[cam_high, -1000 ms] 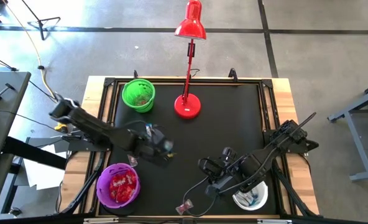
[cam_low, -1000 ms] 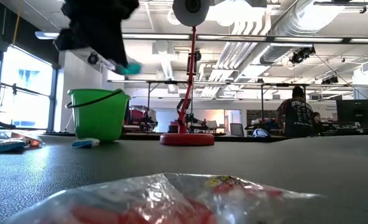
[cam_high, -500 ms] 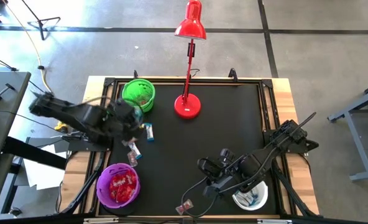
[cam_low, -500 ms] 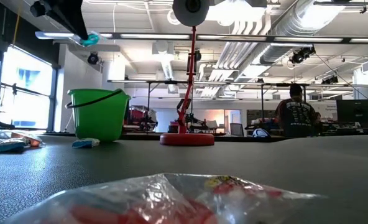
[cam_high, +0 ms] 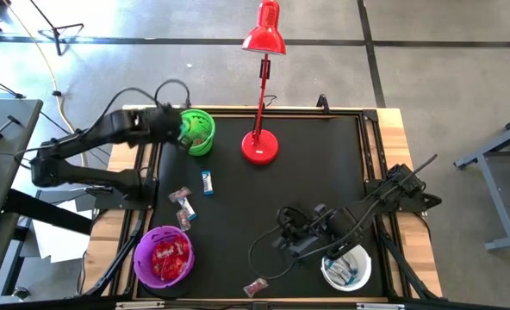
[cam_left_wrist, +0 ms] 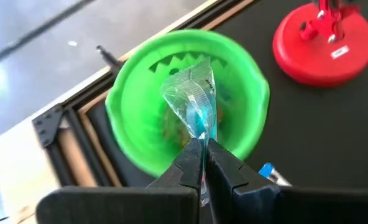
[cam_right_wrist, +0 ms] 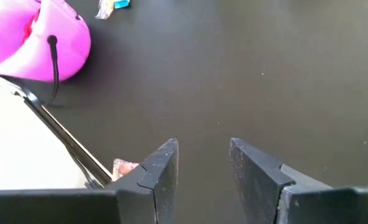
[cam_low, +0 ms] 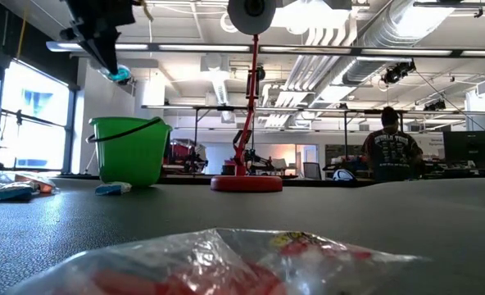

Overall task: Sort candy
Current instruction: Put the blue gummy into the green bucket, then put the red gummy into the green bucket

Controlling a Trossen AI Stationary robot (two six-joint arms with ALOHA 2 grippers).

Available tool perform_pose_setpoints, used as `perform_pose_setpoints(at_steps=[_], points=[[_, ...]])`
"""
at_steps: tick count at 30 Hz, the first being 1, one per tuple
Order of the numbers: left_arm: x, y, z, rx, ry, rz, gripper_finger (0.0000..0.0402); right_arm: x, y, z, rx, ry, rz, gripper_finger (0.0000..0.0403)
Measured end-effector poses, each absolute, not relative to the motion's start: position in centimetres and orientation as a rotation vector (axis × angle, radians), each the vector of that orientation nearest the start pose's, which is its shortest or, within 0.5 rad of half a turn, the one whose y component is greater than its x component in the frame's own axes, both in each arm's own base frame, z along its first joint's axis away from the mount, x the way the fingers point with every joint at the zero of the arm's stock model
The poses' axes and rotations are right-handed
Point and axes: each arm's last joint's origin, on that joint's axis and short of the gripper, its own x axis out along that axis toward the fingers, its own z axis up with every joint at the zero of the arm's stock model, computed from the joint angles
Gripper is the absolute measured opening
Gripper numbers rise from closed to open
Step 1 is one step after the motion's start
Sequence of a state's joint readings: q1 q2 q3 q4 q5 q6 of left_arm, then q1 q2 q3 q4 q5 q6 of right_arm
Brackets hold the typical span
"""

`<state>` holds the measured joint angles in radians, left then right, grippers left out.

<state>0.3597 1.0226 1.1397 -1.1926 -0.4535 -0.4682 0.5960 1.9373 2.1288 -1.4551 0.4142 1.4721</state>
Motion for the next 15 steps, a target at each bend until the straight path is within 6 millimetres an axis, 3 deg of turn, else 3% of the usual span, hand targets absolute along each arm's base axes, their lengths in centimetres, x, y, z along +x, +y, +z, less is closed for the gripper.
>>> perform_pose_setpoints(at_steps=[7,15], points=[[15.5,10.9,32.8,-0.479,0.902,0.907,0.0015,31.7,19.5,36.6,0.724,0.924,-0.649,0.0142],[15.9,11.6,32.1,-0.520,0.949,0.860,0.0073,31.7,19.5,36.6,0.725,0.924,-0.649,0.0142]])
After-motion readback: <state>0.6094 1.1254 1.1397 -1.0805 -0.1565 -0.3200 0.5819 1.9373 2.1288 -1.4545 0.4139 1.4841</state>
